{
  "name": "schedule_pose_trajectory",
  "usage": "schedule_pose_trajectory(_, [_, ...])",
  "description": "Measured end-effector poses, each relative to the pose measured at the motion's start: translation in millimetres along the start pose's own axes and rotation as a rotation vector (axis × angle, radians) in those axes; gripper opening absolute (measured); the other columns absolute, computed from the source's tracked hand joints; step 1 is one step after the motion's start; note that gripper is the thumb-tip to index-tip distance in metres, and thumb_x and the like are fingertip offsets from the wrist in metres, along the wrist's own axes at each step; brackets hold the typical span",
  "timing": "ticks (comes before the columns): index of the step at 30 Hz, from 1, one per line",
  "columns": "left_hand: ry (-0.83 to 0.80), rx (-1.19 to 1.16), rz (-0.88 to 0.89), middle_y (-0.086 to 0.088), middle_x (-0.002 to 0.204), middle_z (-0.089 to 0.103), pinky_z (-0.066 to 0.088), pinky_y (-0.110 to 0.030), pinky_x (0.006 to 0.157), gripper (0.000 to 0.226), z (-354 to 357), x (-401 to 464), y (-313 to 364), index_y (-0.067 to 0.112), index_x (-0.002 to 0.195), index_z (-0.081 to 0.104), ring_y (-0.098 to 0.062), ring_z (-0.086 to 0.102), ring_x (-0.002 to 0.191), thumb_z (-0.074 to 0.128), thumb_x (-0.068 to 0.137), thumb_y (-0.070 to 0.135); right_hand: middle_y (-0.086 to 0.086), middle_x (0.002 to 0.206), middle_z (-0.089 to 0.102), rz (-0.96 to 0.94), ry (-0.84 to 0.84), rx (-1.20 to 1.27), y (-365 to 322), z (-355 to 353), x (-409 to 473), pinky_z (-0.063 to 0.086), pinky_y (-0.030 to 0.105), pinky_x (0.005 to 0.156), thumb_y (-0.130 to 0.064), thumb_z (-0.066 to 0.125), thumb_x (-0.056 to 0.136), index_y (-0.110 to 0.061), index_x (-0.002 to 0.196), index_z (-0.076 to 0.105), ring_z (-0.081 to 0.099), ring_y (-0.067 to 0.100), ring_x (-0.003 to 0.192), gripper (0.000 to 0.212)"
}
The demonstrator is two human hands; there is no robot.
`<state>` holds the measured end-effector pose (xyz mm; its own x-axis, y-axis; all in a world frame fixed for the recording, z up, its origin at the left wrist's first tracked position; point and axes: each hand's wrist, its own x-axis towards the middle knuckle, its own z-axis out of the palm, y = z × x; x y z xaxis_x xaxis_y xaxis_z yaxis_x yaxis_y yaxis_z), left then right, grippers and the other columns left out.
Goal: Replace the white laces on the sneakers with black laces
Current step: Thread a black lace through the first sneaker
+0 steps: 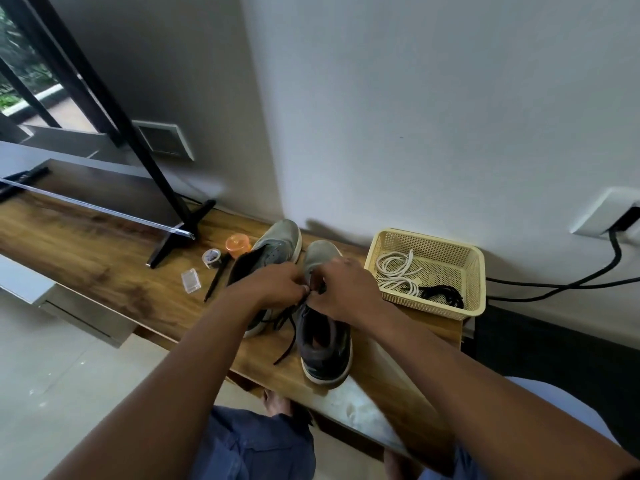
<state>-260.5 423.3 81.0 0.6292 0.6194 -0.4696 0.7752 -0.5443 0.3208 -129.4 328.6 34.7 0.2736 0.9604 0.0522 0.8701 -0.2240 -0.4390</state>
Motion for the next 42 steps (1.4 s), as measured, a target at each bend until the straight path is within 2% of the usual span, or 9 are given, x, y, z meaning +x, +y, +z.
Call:
schedule_pose_trajectory(8, [-0.008, 0.007, -0.041, -0.005, 0.076, 0.062, 0.043, -0.034, 0.066, 0.024, 5.4, 11.0, -6.4, 0.014, 0.077, 0.062, -0.021, 0.059, 0.074, 0.067, 0.094, 0.03, 0.001, 0.089, 0.05, -0.006, -0.014, -0.022, 1.8, 0.0, 0.1, 0.042, 0.032, 0.067, -0.05, 0.066, 0.08, -0.031, 0.087, 0.074, 0.06, 0.031, 0.1, 0.021])
schedule_pose_trajectory(16, [0.042, -0.041, -0.019, -0.016, 0.097, 0.075, 0.055, -0.04, 0.08, 0.017, 0.3, 7.1, -7.7, 0.006, 0.089, 0.073, -0.033, 0.071, 0.097, 0.068, 0.085, 0.021, -0.001, 0.084, 0.062, 0.018, -0.006, 0.026, 1.9, 0.4, 1.4, 0.051, 0.032, 0.066, -0.048, 0.066, 0.076, -0.03, 0.084, 0.075, 0.062, 0.029, 0.096, 0.022])
schedule_pose_trajectory(19, [0.064, -0.086, -0.038, -0.005, 0.086, 0.078, 0.058, -0.047, 0.092, 0.018, -4.7, 6.8, -10.5, 0.011, 0.082, 0.078, -0.026, 0.073, 0.094, 0.066, 0.086, 0.024, -0.002, 0.089, 0.066, 0.037, -0.049, 0.041, 2.0, -0.9, 1.7, 0.055, 0.035, 0.072, -0.042, 0.065, 0.08, -0.031, 0.09, 0.078, 0.061, 0.03, 0.103, 0.02])
schedule_pose_trajectory(23, [-0.097, -0.126, -0.086, 0.008, 0.077, 0.079, 0.051, -0.035, 0.095, 0.032, -4.9, 6.7, -15.5, 0.015, 0.08, 0.081, -0.003, 0.072, 0.082, 0.062, 0.098, 0.034, 0.004, 0.11, 0.07, 0.053, -0.112, 0.047, 2.0, -2.4, 4.1, 0.056, 0.044, 0.086, -0.031, 0.056, 0.091, -0.029, 0.103, 0.077, 0.056, 0.035, 0.116, 0.024])
schedule_pose_trajectory(25, [-0.24, -0.111, -0.119, 0.005, 0.08, 0.081, 0.042, -0.033, 0.088, 0.041, -1.5, 5.8, -14.7, 0.013, 0.088, 0.078, 0.008, 0.062, 0.056, 0.054, 0.106, 0.04, 0.005, 0.112, 0.071, 0.074, -0.14, 0.103, 3.1, -5.1, 5.8, 0.056, 0.045, 0.09, -0.025, 0.051, 0.092, -0.026, 0.102, 0.078, 0.059, 0.034, 0.114, 0.029])
schedule_pose_trajectory(28, [-0.291, -0.124, -0.119, 0.002, 0.086, 0.082, 0.039, -0.022, 0.06, 0.039, -2.4, 4.3, -13.7, 0.009, 0.091, 0.077, -0.003, 0.044, 0.041, 0.053, 0.107, 0.036, 0.002, 0.103, 0.073, 0.113, -0.177, 0.164, 2.8, -8.7, 7.5, 0.057, 0.043, 0.088, -0.028, 0.049, 0.091, -0.022, 0.095, 0.078, 0.064, 0.031, 0.106, 0.031])
schedule_pose_trajectory(33, [-0.196, -0.209, -0.061, 0.004, 0.079, 0.08, 0.032, -0.022, 0.046, 0.022, -8.9, -1.5, -11.5, 0.008, 0.089, 0.076, -0.002, 0.049, 0.042, 0.059, 0.1, 0.017, -0.006, 0.104, 0.069, 0.12, -0.231, 0.144, 3.1, -12.1, 5.1, 0.058, 0.041, 0.087, -0.054, 0.07, 0.076, -0.03, 0.096, 0.073, 0.061, 0.022, 0.108, 0.03])
schedule_pose_trajectory(37, [0.042, -0.419, -0.025, 0.002, 0.059, 0.066, 0.03, -0.021, 0.042, 0.039, -12.1, -0.8, -12.4, 0.017, 0.06, 0.066, -0.007, 0.043, 0.039, 0.051, 0.096, 0.021, -0.007, 0.108, 0.064, 0.131, -0.243, 0.143, 3.2, -14.1, 2.0, 0.056, 0.04, 0.089, -0.051, 0.074, 0.072, -0.033, 0.099, 0.068, 0.058, 0.021, 0.114, 0.033])
schedule_pose_trajectory(42, [0.125, -0.813, 0.106, -0.003, 0.059, 0.054, 0.024, -0.018, 0.038, 0.037, -11.6, 1.8, -6.0, 0.018, 0.064, 0.056, -0.009, 0.034, 0.04, 0.049, 0.1, 0.019, -0.007, 0.114, 0.064, 0.157, -0.241, 0.121, -1.1, -13.1, 0.5, 0.054, 0.042, 0.094, -0.049, 0.074, 0.068, -0.038, 0.096, 0.064, 0.056, 0.025, 0.121, 0.032])
